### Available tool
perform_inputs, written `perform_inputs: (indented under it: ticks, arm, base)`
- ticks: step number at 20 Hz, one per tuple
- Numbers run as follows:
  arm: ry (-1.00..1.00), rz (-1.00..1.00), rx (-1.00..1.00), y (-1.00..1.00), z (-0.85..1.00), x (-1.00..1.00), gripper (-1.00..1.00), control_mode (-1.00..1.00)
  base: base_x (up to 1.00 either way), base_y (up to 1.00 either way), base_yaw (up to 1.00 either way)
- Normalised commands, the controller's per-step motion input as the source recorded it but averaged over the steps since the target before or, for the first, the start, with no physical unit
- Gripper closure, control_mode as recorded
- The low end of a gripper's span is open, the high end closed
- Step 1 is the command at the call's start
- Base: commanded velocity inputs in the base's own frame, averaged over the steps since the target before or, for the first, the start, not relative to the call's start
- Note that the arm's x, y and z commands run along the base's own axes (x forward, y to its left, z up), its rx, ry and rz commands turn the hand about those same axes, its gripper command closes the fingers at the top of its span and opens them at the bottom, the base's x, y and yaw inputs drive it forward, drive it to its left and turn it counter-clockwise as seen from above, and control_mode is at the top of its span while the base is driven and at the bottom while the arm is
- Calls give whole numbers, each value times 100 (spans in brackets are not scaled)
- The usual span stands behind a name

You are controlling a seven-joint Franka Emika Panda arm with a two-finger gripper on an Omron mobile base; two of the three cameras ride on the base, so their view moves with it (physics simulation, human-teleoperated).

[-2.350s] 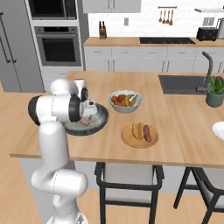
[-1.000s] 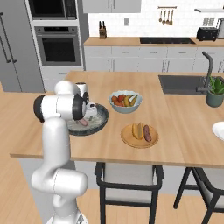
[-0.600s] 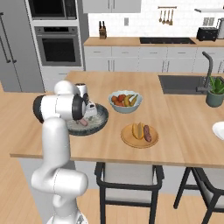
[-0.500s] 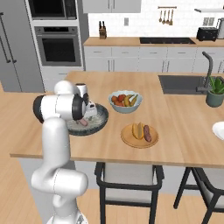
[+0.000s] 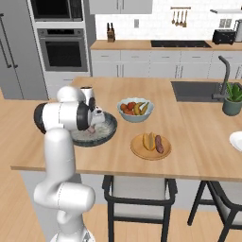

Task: Place one bun and one sausage from the bowl on each plate.

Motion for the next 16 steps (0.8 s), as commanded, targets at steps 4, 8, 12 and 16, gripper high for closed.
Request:
perform_inputs:
  ticks: [4, 8, 12, 16]
  arm:
    - [0, -12, 1, -13, 76, -34, 100, -100]
    - [1, -24, 5, -34, 56, -80, 100, -100]
    - [0, -28, 6, -34, 43, -98, 100, -100]
    - [-2, -30, 4, -33, 36, -97, 100, -100]
  base:
    - [0, 0, 0]
    - [0, 0, 0]
    - [0, 0, 0]
    - [0, 0, 0]
